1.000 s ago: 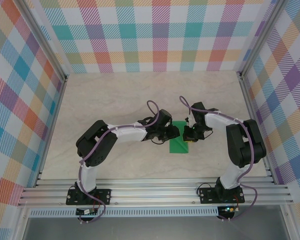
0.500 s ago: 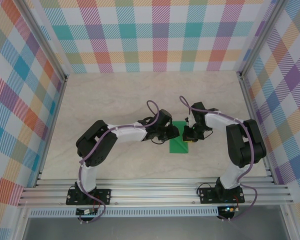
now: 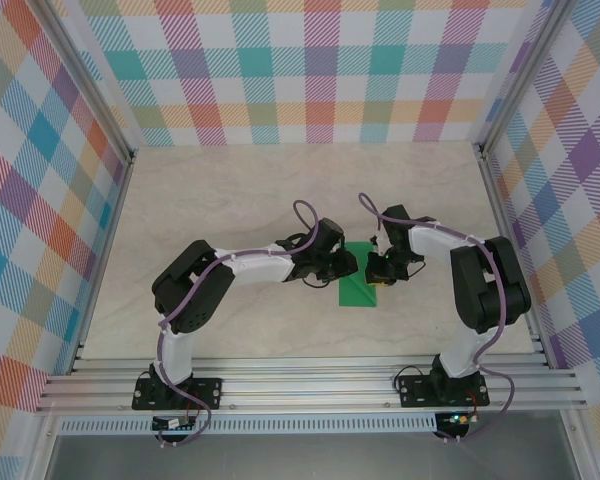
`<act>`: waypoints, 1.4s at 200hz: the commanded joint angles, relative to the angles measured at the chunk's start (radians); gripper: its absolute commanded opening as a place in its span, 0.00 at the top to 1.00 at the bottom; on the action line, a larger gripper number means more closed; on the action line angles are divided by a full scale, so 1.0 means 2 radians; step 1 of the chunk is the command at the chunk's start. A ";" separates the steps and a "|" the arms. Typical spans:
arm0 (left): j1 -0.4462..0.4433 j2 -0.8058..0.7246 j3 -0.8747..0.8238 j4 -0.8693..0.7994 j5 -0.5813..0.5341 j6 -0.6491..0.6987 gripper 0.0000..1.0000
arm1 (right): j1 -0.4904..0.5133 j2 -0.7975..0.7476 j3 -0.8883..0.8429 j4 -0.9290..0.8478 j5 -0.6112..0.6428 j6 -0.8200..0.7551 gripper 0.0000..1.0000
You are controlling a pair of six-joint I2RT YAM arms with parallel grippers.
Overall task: Fold a paper plane with a square sheet of paper (pick it up from the middle)
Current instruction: Fold the triangle a second time at the center of the table.
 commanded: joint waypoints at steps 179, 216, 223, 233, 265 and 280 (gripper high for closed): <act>-0.004 0.056 0.017 0.011 0.014 -0.029 0.79 | 0.002 0.002 0.001 -0.005 0.000 0.011 0.82; -0.004 0.060 0.017 0.007 0.016 -0.029 0.79 | 0.001 -0.035 -0.001 -0.014 0.022 0.023 0.76; -0.004 0.059 0.017 0.004 0.015 -0.029 0.79 | 0.001 -0.049 -0.004 -0.014 0.025 0.025 0.71; -0.004 0.061 0.018 0.000 0.016 -0.027 0.79 | 0.001 -0.066 -0.008 -0.017 0.031 0.029 0.66; -0.004 0.064 0.023 -0.010 0.019 -0.020 0.79 | 0.001 -0.114 -0.034 -0.016 0.024 0.045 0.62; -0.004 0.065 0.025 -0.009 0.022 -0.018 0.79 | 0.001 -0.129 -0.050 -0.002 -0.027 0.050 0.67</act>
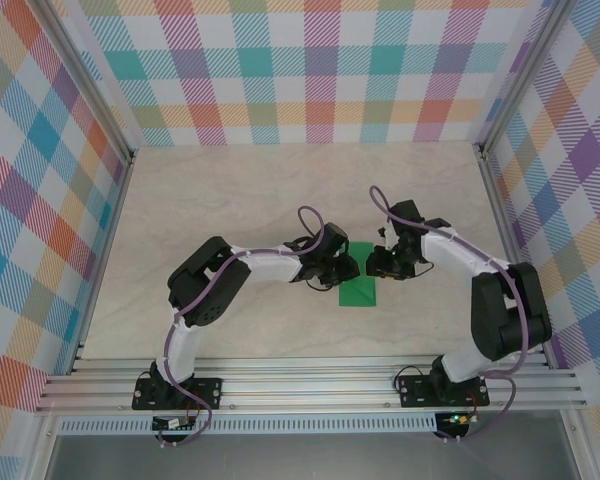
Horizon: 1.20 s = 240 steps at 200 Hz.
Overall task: Fold a paper plane with a square sheet of paper (pick it up from the middle)
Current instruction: Fold the triangle a second time at the center of the table.
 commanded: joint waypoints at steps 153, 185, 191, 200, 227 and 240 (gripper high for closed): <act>-0.004 0.015 0.015 -0.022 0.001 0.001 0.79 | 0.002 0.068 -0.042 0.028 -0.098 0.019 0.84; -0.004 0.017 0.015 -0.024 0.002 0.004 0.79 | 0.001 0.074 -0.041 0.018 -0.057 0.020 0.83; -0.004 0.017 0.016 -0.024 0.002 0.004 0.79 | 0.002 0.076 -0.042 0.018 -0.055 0.020 0.83; -0.004 0.017 0.015 -0.025 0.002 0.004 0.80 | 0.002 0.078 -0.043 0.018 -0.056 0.020 0.83; -0.004 0.016 0.013 -0.024 0.001 0.004 0.80 | 0.002 0.078 -0.047 0.019 -0.057 0.020 0.81; -0.004 0.016 0.012 -0.024 0.001 0.004 0.80 | 0.002 0.082 -0.047 0.017 -0.057 0.022 0.81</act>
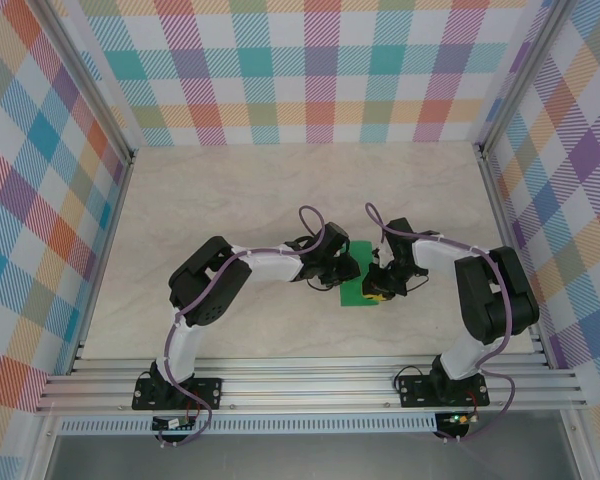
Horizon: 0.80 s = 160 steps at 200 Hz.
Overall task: Fold a paper plane with a square sheet of paper (pick it up from the middle)
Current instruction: Fold the triangle a second time at the center of the table.
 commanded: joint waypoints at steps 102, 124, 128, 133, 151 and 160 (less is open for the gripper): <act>-0.004 0.013 0.003 -0.017 0.001 0.006 0.80 | -0.009 -0.027 -0.032 -0.041 0.015 0.051 0.80; -0.004 0.014 0.002 -0.015 0.002 0.007 0.81 | -0.017 -0.024 -0.047 -0.026 -0.002 0.058 0.80; -0.004 0.014 0.002 -0.015 0.002 0.007 0.81 | -0.018 -0.023 -0.048 -0.024 -0.005 0.059 0.80; -0.004 0.014 0.002 -0.015 0.003 0.007 0.81 | -0.020 -0.021 -0.051 -0.024 -0.007 0.062 0.80; -0.003 0.014 0.002 -0.019 0.002 0.010 0.81 | -0.026 -0.020 -0.062 -0.015 -0.019 0.071 0.80; -0.004 0.013 0.001 -0.019 0.000 0.010 0.82 | -0.030 -0.021 -0.065 -0.010 -0.023 0.076 0.80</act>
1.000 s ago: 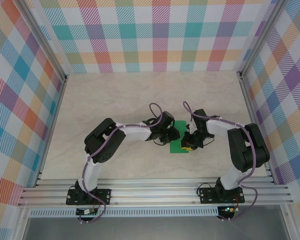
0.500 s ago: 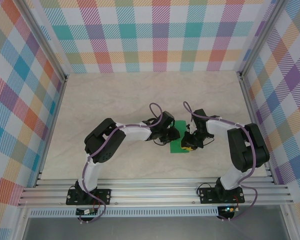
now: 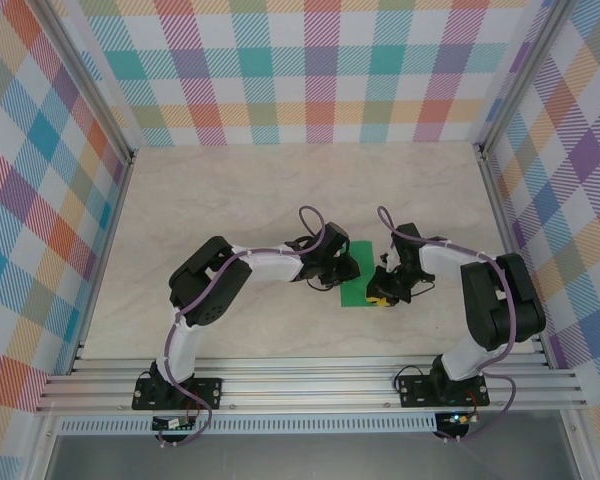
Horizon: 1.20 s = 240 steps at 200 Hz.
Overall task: Fold a paper plane with a square sheet of paper (pick it up from the middle)
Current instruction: Fold the triangle a second time at the center of the table.
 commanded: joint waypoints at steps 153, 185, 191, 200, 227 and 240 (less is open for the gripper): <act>-0.003 0.010 0.003 -0.013 0.008 0.011 0.82 | -0.034 -0.032 -0.060 -0.006 0.006 0.095 0.84; -0.003 -0.015 0.004 -0.006 0.010 0.018 0.77 | -0.034 -0.018 -0.046 -0.005 0.003 0.078 0.87; -0.003 -0.021 0.005 -0.006 0.008 0.020 0.76 | -0.034 -0.016 -0.044 -0.005 0.002 0.076 0.87; -0.003 -0.029 0.005 -0.003 0.008 0.021 0.74 | -0.034 -0.012 -0.040 -0.008 0.001 0.071 0.88; -0.004 -0.054 0.002 -0.002 -0.001 0.031 0.67 | -0.034 -0.004 -0.032 -0.011 -0.003 0.061 0.90; -0.004 -0.062 -0.003 0.005 -0.002 0.032 0.65 | -0.034 -0.003 -0.030 -0.011 -0.003 0.058 0.90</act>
